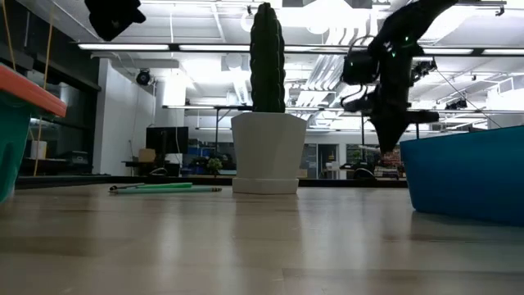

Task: Sort pens & pencils
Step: Put the orange pencil into the green bin

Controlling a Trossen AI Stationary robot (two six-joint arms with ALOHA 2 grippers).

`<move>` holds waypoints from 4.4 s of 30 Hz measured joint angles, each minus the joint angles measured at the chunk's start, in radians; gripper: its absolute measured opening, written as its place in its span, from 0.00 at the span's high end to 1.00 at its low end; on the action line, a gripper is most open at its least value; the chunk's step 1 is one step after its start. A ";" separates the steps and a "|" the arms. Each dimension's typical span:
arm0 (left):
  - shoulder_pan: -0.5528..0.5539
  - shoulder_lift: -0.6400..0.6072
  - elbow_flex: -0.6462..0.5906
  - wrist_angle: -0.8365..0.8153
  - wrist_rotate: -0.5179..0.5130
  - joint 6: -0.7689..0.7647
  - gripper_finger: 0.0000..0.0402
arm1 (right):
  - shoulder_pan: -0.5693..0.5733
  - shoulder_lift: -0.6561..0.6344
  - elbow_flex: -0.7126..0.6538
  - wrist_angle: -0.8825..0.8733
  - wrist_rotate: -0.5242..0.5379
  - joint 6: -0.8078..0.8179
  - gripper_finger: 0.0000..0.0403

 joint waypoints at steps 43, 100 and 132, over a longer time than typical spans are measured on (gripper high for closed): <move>0.000 0.116 0.000 0.710 -0.005 -0.069 0.75 | 0.776 -0.445 0.013 0.750 0.161 -0.012 0.99; 0.000 0.475 0.000 1.223 0.023 -0.159 0.75 | 0.830 -0.095 0.013 1.214 -0.153 -0.051 0.99; 0.000 0.507 0.001 1.250 0.057 -0.174 0.75 | 0.822 -0.066 0.013 1.263 -0.204 -0.025 0.99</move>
